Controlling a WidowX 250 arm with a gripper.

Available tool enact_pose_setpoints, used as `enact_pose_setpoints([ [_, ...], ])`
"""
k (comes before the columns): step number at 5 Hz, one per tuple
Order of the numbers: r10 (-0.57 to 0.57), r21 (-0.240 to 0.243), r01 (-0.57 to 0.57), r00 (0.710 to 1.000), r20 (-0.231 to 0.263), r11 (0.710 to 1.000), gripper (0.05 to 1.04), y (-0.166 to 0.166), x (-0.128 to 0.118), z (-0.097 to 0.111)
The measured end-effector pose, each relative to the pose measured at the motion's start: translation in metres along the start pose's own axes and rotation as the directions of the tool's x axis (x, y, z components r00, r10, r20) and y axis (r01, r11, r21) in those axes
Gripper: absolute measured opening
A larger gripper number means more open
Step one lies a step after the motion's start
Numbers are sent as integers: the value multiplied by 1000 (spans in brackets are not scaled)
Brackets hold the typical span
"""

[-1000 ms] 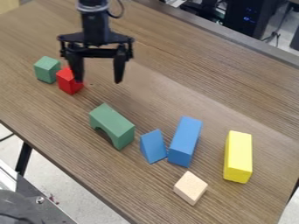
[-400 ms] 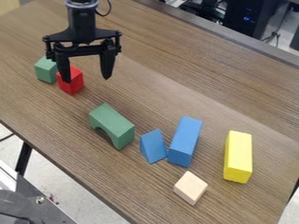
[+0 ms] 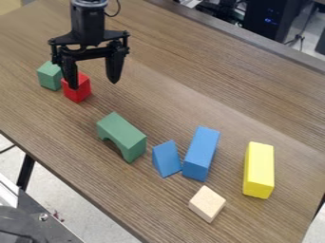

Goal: Put the red cube on top of the blue rectangular block

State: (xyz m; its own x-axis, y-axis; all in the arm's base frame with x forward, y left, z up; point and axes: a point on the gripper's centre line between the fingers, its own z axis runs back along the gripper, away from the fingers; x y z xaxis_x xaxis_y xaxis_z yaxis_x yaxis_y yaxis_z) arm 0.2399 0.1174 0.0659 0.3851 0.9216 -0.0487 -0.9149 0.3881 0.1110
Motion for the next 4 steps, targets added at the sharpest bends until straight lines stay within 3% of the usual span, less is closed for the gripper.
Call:
enact_pose_setpoints([
  [1, 142, -1, -142, 990, -11, 990, 998, 6, 6, -4],
  [3, 214, -41, -216, 976, -43, 976, 998, 14, 18, -10],
  [4, 233, -34, -235, 970, -65, 971, 998, 18, 23, -15],
])
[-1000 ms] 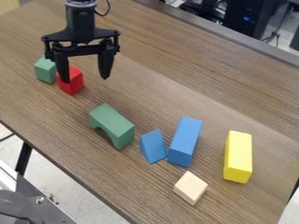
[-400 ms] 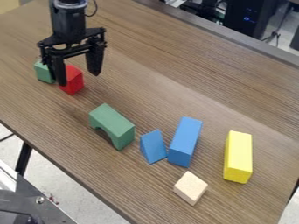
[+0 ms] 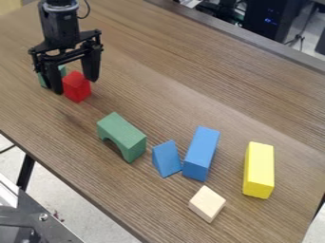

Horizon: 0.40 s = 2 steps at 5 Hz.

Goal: Put the red cube on top of the blue rectangular block

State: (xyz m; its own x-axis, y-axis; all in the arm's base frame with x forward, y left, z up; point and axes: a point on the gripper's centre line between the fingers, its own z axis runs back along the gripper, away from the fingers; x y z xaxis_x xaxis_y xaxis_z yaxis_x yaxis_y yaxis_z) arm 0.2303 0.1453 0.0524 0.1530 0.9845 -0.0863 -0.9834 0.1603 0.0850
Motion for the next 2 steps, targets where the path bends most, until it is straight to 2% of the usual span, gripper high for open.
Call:
enact_pose_setpoints([
  [1, 32, -28, -32, 999, -17, 999, 998, -4, 9, 0],
  [2, 50, -29, -51, 998, -31, 998, 999, -10, 15, -7],
])
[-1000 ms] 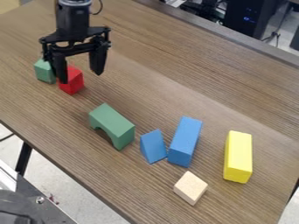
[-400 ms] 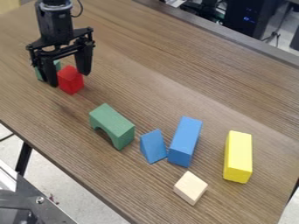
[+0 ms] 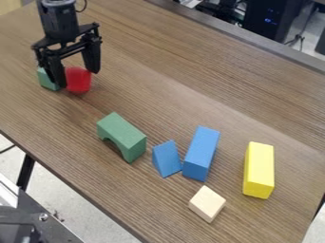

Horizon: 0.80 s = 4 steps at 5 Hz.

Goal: Put the red cube on top of the blue rectangular block

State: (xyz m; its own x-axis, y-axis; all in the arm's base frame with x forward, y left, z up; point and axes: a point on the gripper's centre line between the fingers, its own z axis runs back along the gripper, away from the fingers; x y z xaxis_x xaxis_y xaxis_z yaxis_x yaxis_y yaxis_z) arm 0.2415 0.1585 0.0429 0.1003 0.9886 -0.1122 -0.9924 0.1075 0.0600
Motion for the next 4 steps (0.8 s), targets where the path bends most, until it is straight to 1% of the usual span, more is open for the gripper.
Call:
enact_pose_setpoints([
  [1, 39, 19, -38, 999, -24, 999, 999, 2, 4, -8],
  [2, 48, 21, -47, 999, -26, 999, 999, -1, 9, -10],
  [3, 52, 21, -52, 998, -19, 998, 962, -3, 12, -10],
  [4, -177, -2, 178, 984, 8, 984, 773, -6, 16, -11],
])
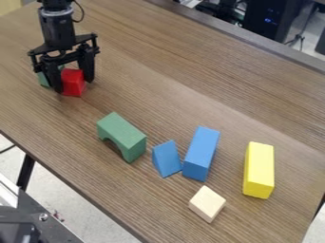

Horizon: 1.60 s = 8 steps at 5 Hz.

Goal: Put the red cube on top of the blue rectangular block

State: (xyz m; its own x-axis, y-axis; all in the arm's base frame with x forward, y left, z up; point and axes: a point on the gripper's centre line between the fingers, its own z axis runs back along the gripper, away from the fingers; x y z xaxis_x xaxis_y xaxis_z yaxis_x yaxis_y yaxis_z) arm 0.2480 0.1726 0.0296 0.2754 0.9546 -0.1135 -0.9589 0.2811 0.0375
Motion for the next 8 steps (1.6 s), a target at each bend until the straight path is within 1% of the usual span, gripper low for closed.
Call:
enact_pose_setpoints([
  [1, -164, 62, 161, 985, 60, 985, 770, 2, -6, 7],
  [2, -410, 65, 405, 907, 100, 912, 770, -13, -41, 25],
  [3, -607, 89, 602, 776, 172, 794, 770, -18, -74, 46],
  [4, -777, 154, 767, 582, 241, 623, 770, -29, -119, 65],
  [5, -906, 187, 894, 370, 204, 407, 770, -41, -164, 61],
  [6, -978, 163, 973, 141, 155, 166, 770, -53, -199, 45],
  [7, -993, 160, 984, -92, 72, -80, 770, -57, -226, 28],
  [8, -971, 163, 960, -237, 30, -229, 770, -67, -245, 21],
])
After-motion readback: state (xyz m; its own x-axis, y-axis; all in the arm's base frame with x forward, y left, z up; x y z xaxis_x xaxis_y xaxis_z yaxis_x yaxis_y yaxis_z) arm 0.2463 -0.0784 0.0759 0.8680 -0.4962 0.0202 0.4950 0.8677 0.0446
